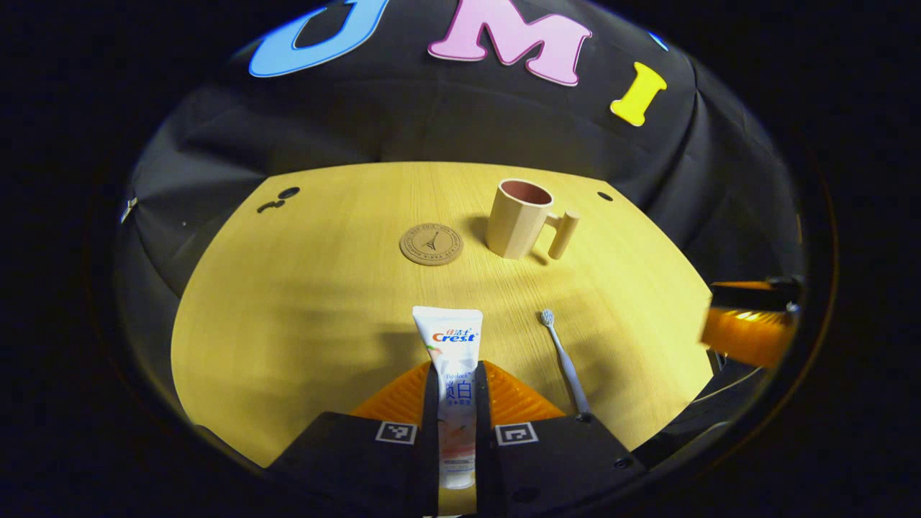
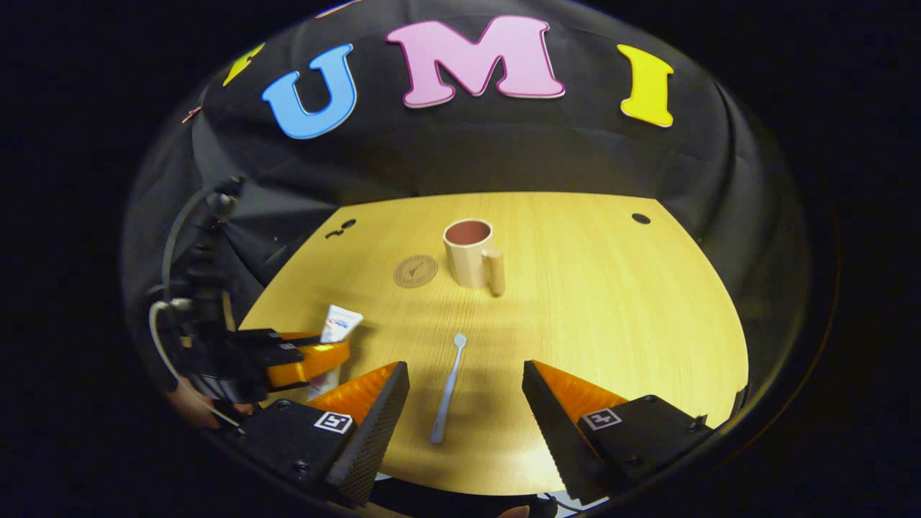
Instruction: Put the toothbrush and toothpaste on the desktop into the cup, then pick up the cup and place it on the coaster on the desktop.
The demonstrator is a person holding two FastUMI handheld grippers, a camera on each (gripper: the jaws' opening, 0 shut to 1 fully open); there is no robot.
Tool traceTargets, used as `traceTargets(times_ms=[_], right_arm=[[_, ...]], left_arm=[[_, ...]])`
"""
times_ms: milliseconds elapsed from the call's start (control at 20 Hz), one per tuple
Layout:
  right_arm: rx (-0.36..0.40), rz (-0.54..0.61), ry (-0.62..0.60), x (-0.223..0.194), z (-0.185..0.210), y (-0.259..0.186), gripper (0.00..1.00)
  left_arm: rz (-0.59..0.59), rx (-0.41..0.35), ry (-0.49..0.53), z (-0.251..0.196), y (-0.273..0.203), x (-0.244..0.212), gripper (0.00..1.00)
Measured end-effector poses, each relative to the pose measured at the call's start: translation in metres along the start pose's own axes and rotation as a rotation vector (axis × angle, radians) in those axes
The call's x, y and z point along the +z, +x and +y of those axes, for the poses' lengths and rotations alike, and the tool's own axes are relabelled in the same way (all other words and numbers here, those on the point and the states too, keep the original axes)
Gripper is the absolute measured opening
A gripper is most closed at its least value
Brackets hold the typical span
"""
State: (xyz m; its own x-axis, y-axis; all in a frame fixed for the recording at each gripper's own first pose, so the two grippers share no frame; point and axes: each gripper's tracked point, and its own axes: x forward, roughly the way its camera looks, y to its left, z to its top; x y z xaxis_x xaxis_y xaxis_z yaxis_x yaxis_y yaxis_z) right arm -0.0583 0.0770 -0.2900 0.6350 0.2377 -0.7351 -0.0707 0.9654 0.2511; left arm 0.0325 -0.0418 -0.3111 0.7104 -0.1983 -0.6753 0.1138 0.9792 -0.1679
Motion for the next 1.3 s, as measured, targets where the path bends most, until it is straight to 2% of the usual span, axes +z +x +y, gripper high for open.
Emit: traceTargets(times_ms=[300,600,1100,1200,1250,1300], right_arm=[[-0.046,0.153,-0.022,-0.043,0.018,0.058,0.96],[-0.076,0.272,-0.02,-0.065,0.013,0.095,0.92],[-0.112,0.364,-0.061,-0.08,0.011,0.117,0.75],[-0.127,0.385,-0.042,-0.08,0.009,0.118,0.69],[-0.133,0.39,-0.032,-0.079,0.008,0.118,0.61],[-0.14,0.395,-0.024,-0.078,0.007,0.119,0.58]], left_arm=[[-0.028,0.027,-0.024,0.041,-0.047,-0.015,0.25],[-0.014,0.074,-0.089,0.071,-0.074,-0.045,0.25],[0.002,0.121,-0.171,0.09,-0.086,-0.07,0.25],[0.004,0.127,-0.181,0.09,-0.085,-0.071,0.25],[0.003,0.129,-0.184,0.089,-0.085,-0.071,0.25],[0.002,0.129,-0.187,0.088,-0.083,-0.07,0.25]])
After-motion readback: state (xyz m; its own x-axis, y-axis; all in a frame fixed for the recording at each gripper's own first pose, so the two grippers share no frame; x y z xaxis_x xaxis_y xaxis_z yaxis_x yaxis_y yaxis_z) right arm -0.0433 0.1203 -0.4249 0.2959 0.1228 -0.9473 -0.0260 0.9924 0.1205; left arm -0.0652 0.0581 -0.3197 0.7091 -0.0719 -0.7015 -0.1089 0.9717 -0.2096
